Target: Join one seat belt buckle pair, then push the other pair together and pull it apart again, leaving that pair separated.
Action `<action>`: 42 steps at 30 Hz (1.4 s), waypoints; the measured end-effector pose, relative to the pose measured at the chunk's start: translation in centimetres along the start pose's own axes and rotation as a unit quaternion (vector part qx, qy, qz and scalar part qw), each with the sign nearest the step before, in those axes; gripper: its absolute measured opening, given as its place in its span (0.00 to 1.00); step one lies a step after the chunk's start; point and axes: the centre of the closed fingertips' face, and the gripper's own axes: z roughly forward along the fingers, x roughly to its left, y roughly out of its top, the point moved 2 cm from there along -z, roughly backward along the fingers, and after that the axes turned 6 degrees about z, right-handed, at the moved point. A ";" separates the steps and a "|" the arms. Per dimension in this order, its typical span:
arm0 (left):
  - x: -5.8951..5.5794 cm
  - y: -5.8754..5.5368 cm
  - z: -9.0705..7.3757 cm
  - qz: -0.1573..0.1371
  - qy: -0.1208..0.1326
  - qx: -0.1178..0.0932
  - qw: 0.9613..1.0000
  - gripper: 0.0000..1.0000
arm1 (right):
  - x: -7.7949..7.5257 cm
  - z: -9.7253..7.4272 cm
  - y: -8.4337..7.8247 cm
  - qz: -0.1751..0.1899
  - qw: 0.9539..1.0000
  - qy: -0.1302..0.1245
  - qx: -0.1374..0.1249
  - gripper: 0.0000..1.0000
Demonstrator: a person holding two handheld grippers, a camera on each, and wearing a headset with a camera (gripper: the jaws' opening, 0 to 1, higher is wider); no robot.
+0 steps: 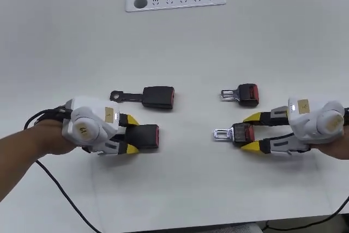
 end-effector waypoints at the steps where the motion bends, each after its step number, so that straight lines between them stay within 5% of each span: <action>1: 0.0 0.0 0.0 0.000 0.000 0.000 1.000 0.34 | 0.0 0.2 0.2 0.001 1.000 -0.001 -0.002 0.35; 42: 0.1 -0.4 0.2 0.004 -0.008 0.019 1.000 0.34 | 2.0 7.8 6.1 0.002 0.997 0.024 -0.071 0.35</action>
